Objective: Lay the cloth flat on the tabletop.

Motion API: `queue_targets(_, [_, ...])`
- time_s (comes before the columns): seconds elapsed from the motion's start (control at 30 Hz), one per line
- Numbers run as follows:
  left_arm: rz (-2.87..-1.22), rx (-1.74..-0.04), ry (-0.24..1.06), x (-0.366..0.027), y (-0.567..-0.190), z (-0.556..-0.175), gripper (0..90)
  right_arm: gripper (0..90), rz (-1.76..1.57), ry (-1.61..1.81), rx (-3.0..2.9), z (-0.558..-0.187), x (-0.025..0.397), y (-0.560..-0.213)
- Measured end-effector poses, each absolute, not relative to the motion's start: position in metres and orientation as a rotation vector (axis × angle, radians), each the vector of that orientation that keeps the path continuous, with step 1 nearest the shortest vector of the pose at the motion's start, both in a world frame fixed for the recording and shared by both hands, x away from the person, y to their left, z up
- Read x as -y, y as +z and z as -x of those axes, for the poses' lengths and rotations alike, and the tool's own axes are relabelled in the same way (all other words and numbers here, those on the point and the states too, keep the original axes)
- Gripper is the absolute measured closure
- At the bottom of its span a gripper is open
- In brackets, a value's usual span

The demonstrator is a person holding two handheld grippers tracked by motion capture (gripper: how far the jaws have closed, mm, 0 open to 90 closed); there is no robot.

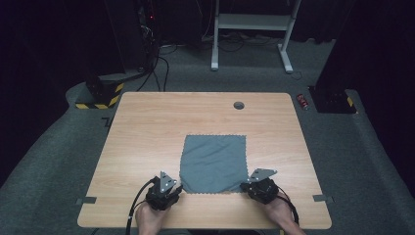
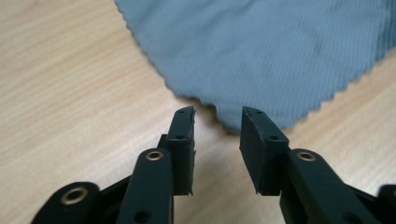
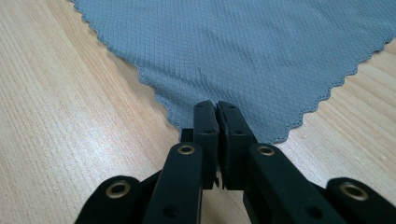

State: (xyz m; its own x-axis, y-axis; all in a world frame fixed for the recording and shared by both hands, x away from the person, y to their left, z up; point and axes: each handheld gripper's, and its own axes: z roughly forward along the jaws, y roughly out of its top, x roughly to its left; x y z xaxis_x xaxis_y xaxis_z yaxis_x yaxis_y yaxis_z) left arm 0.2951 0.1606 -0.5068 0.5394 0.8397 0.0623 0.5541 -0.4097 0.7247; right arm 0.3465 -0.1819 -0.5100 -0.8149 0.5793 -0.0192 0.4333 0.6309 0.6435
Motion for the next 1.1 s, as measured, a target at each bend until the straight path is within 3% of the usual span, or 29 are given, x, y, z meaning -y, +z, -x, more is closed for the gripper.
queue_targets(0.43, [-2.108, -1.122, 0.479, -0.139, -0.517, -0.332, 68.6, 85.9, -0.835, 0.953, -2.624, -0.346, 0.182, -0.510])
queue_targets(0.57, [-2.123, -1.115, 0.470, -0.136, -0.516, -0.336, 74.7, 85.9, -0.840, 0.958, -2.622, -0.345, 0.182, -0.510])
queue_targets(0.73, [-2.148, -1.096, 0.470, -0.133, -0.513, -0.337, 88.4, 86.1, -0.837, 0.963, -2.613, -0.344, 0.183, -0.511])
queue_targets(1.1, [-2.193, -1.096, 0.410, -0.143, -0.498, -0.315, 89.5, 79.2, -0.835, 0.980, -2.615, -0.335, 0.187, -0.512])
